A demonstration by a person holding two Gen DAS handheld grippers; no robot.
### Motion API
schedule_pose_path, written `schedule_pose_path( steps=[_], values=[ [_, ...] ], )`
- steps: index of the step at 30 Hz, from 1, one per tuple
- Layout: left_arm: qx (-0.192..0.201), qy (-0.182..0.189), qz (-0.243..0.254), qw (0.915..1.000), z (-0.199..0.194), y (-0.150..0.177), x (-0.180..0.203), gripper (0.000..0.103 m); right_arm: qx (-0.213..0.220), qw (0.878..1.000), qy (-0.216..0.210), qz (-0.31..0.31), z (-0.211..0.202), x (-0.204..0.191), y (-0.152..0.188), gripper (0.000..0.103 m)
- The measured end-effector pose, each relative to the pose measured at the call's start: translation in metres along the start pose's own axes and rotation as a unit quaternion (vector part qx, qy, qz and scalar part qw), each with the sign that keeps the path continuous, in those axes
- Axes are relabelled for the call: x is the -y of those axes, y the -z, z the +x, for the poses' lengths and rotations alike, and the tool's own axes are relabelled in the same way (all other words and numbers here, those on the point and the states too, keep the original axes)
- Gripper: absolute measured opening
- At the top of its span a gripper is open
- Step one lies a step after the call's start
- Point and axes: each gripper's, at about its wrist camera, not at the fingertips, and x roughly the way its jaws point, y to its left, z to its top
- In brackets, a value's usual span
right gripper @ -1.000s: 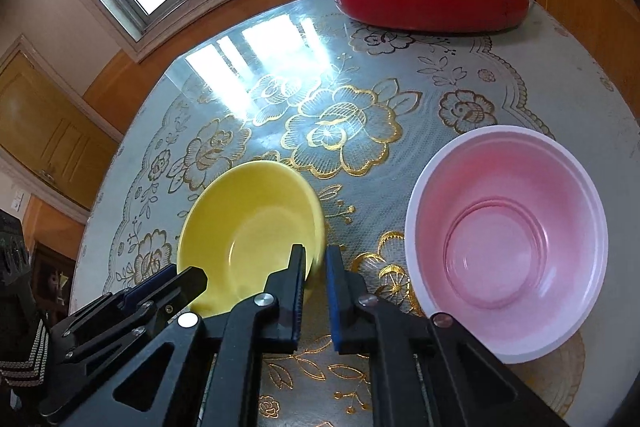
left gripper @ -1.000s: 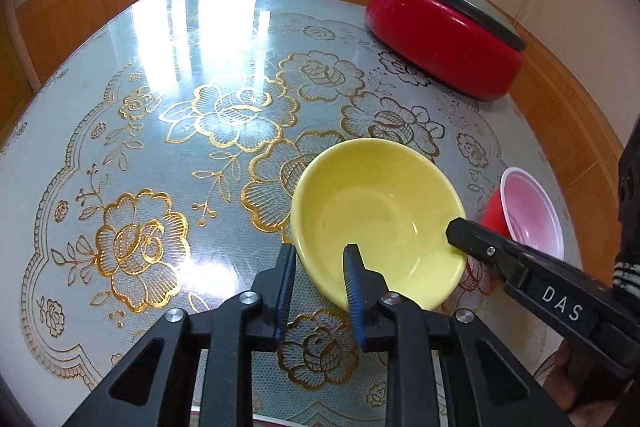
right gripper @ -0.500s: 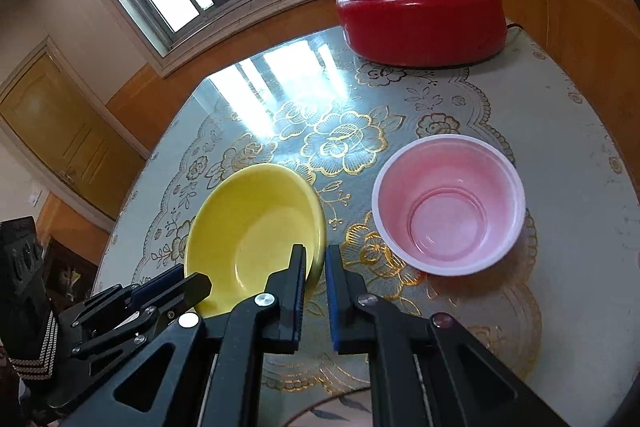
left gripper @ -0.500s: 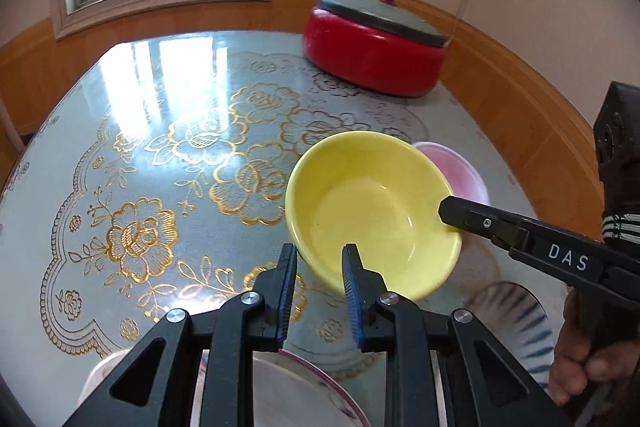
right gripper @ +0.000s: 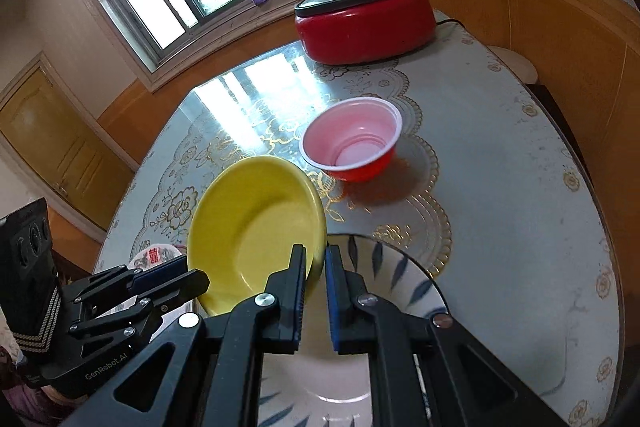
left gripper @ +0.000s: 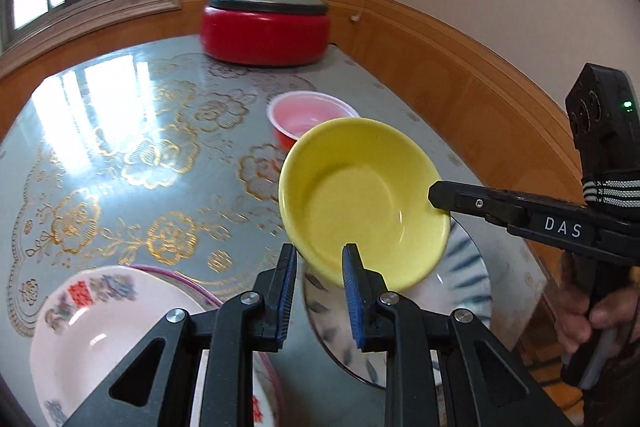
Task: Organize plates and bowls
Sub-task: 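Lift the yellow bowl with both tools and carry it over the blue-striped bowl, then lower the yellow bowl into the blue-striped bowl and open both tools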
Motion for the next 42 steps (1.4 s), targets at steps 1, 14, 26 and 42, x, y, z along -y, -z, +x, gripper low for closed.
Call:
schedule_pose_path(
  steps=[1,14,26,42],
  values=[
    [-0.002,0.006,0.007,1.0000,0.000,0.004,0.005,0.023,-0.002,1.000,0.003,0.002,-0.003,0.003,0.006,0.009],
    [-0.067,0.031,0.031,0.9968,0.022,0.028,0.022,0.023,-0.066,0.996,0.042,0.033,0.006,0.030,0.053,0.010],
    [-0.051,0.013,0.024,0.9984,0.015,0.036,0.022,0.026,-0.060,0.996,0.061,0.029,0.008,0.032,0.056,0.014],
    [-0.026,-0.005,0.018,0.9995,0.005,0.024,0.021,0.039,-0.019,0.997,0.069,0.031,-0.009,0.035,0.036,0.024]
  ],
)
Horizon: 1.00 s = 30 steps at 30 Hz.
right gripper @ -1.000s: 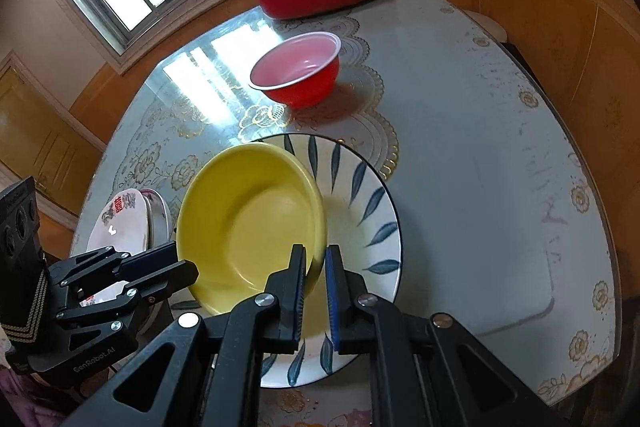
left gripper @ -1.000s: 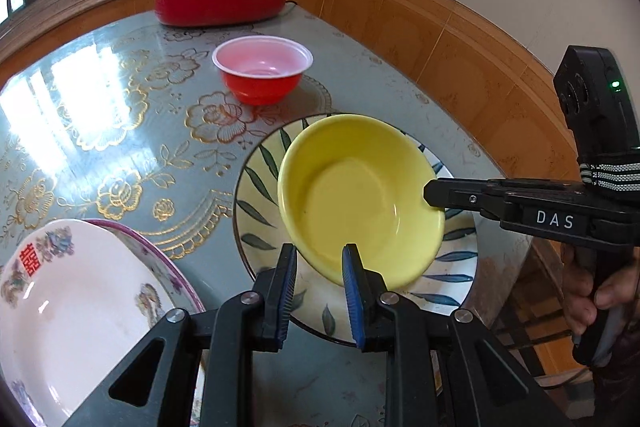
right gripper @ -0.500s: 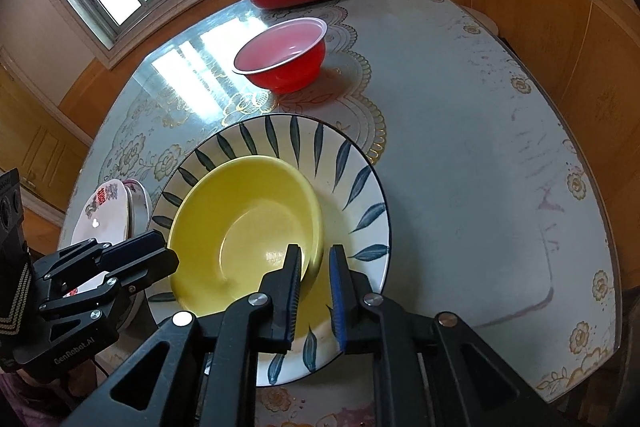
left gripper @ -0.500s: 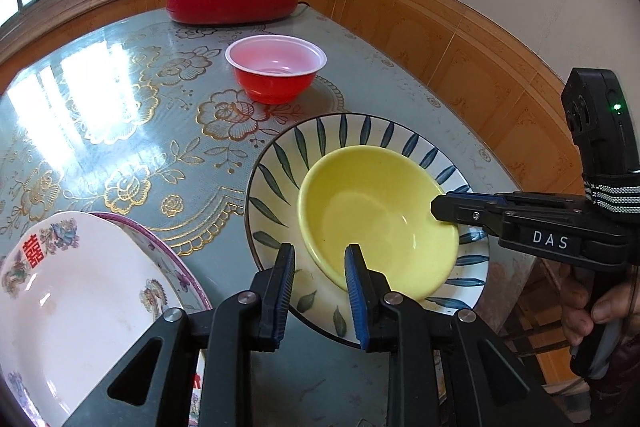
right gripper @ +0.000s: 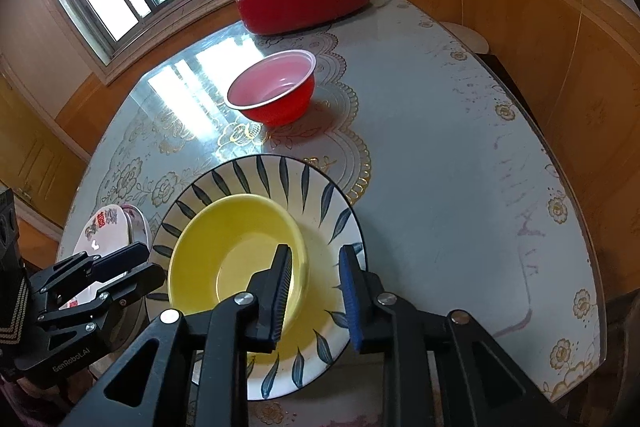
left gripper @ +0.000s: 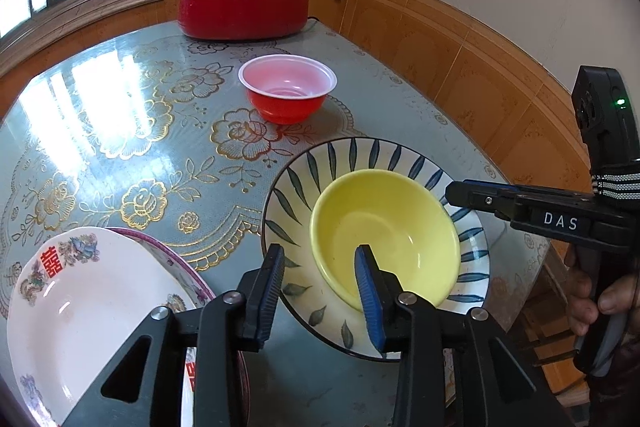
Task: Organize plates and bowls
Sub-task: 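Lower the yellow bowl into the blue-striped bowl and open both tools, then move both tools to the red bowl with pink interior and grasp its rim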
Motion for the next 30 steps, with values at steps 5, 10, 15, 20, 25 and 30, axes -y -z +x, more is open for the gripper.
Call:
schedule_pose_path(
  steps=[5,10,15,20,25,30],
  values=[
    [0.001,0.002,-0.008,1.0000,0.001,-0.012,-0.002,0.045,0.011,1.000,-0.003,0.001,0.001,0.001,-0.018,0.024],
    [-0.010,0.007,-0.054,0.9984,0.008,-0.033,-0.014,0.046,0.016,1.000,-0.015,0.017,0.009,0.008,-0.040,0.027],
    [0.000,-0.014,-0.089,0.9959,0.009,-0.053,-0.028,0.046,0.013,0.999,-0.023,0.024,0.022,0.013,-0.059,0.027],
    [-0.010,-0.018,-0.130,0.9912,0.018,-0.066,-0.046,0.051,0.002,0.999,-0.033,0.035,0.039,0.019,-0.074,0.027],
    [-0.008,-0.030,-0.150,0.9883,0.023,-0.078,-0.054,0.051,-0.002,0.998,-0.042,0.044,0.053,0.022,-0.089,0.027],
    [-0.014,-0.040,-0.159,0.9863,0.036,-0.092,-0.057,0.050,0.008,0.998,-0.044,0.035,0.061,0.017,-0.107,0.027]
  ],
)
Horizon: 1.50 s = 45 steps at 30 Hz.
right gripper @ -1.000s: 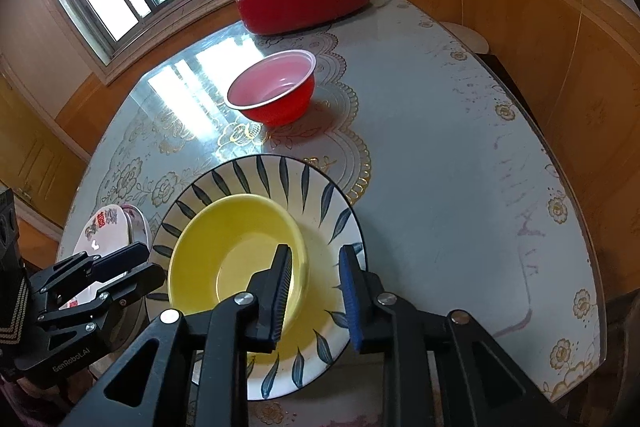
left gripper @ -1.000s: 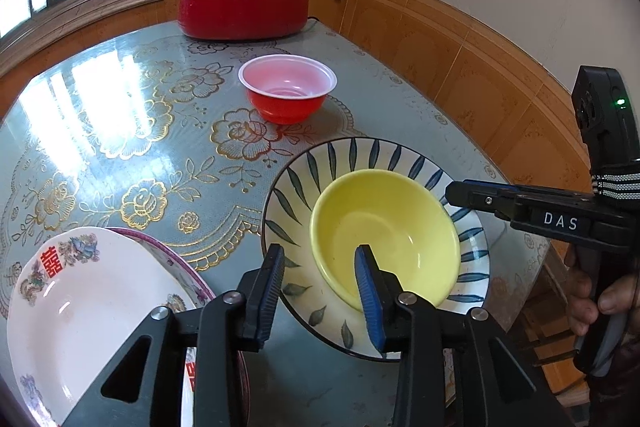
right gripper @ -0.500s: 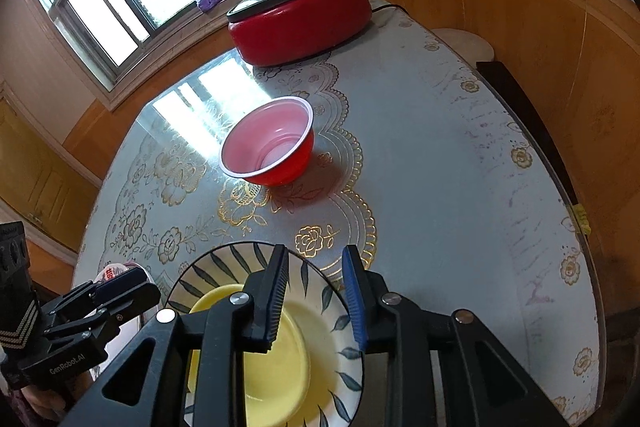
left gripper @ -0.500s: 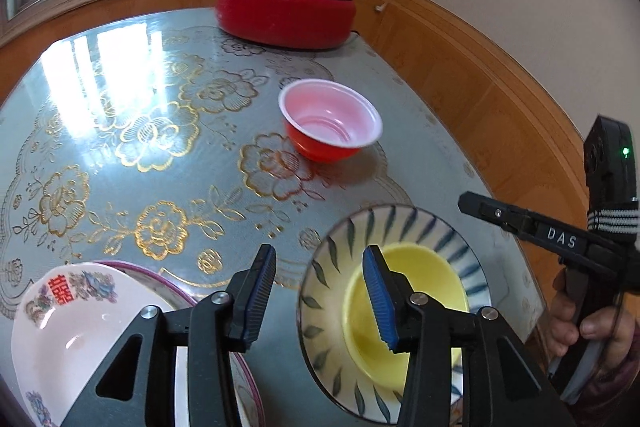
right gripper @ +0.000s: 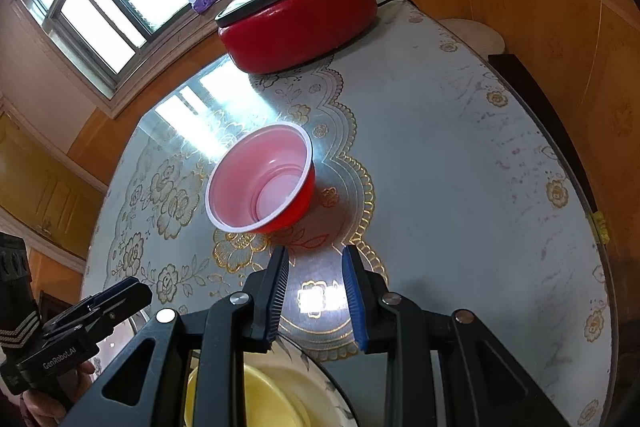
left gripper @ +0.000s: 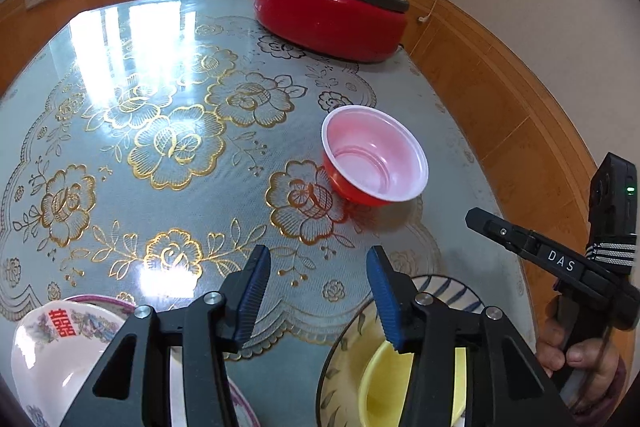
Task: Organize plates and bowls
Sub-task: 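Move both tools to the red bowl with pink interior and grasp its rim, then lift the red bowl with both tools and carry it over the yellow bowl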
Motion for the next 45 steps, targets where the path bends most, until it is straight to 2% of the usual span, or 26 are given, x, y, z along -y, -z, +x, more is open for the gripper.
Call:
schedule_pose_path(
  steps=[8,16,27,35,38,40,41,42,45],
  values=[
    [-0.014,-0.001,-0.025,0.9996,0.022,-0.015,-0.002,0.051,-0.007,1.000,-0.013,0.004,0.020,-0.002,-0.021,0.027],
    [-0.028,0.013,-0.042,0.9986,0.039,-0.027,-0.006,0.049,-0.014,1.000,-0.011,0.021,0.036,0.004,-0.032,0.027],
    [-0.029,0.014,-0.038,0.9987,0.057,-0.051,0.001,0.036,-0.016,1.000,-0.009,0.025,0.055,0.004,-0.043,0.027],
    [-0.038,0.016,-0.043,0.9982,0.074,-0.059,0.002,0.034,-0.015,1.000,-0.011,0.023,0.062,0.004,-0.048,0.027],
    [-0.041,0.020,-0.048,0.9978,0.079,-0.063,0.001,0.028,-0.019,0.999,-0.011,0.025,0.067,0.004,-0.048,0.027],
    [-0.042,0.022,-0.048,0.9977,0.083,-0.064,0.001,0.024,-0.021,0.999,-0.014,0.022,0.070,0.003,-0.047,0.020],
    [-0.043,0.019,-0.048,0.9977,0.086,-0.065,0.002,0.016,-0.022,0.999,-0.017,0.021,0.072,0.002,-0.047,0.016],
    [-0.046,0.024,-0.049,0.9975,0.088,-0.066,0.002,0.013,-0.022,0.999,-0.020,0.022,0.074,0.002,-0.046,0.010],
    [-0.041,0.020,-0.036,0.9983,0.087,-0.064,0.006,0.012,-0.015,1.000,-0.012,0.012,0.072,0.000,-0.045,0.007]
  ],
)
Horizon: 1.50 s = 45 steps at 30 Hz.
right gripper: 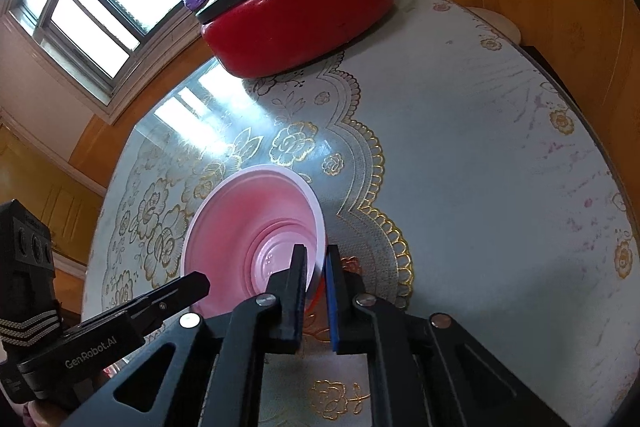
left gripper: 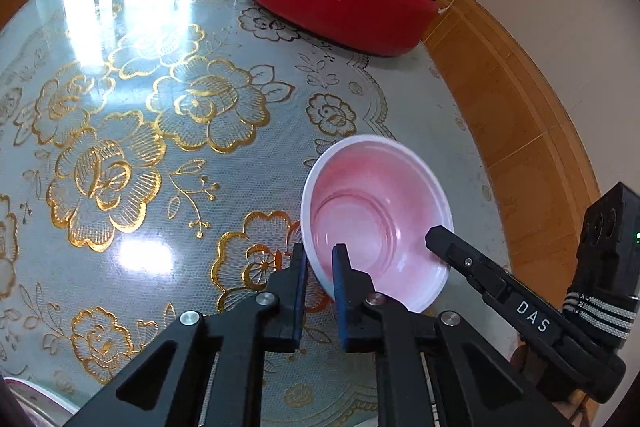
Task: Organize plates and bowls
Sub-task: 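Lift the red bowl with both tools and carry it over the yellow bowl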
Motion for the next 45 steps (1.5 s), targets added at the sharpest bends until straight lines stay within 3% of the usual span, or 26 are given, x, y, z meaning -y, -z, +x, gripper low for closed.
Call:
schedule_pose_path(
  steps=[12,27,45],
  values=[
    [0.003,0.019,0.019,0.9996,-0.038,0.024,0.000,0.012,0.016,0.999,-0.032,-0.017,-0.042,-0.016,0.012,0.006],
    [0.019,0.055,0.061,0.9964,-0.099,0.070,0.004,0.012,0.041,0.997,-0.051,-0.048,-0.111,-0.037,0.054,0.006],
    [-0.026,0.098,0.099,0.9899,-0.129,0.140,-0.008,0.012,0.005,0.997,-0.065,-0.034,-0.147,-0.036,0.130,0.007]
  ],
)
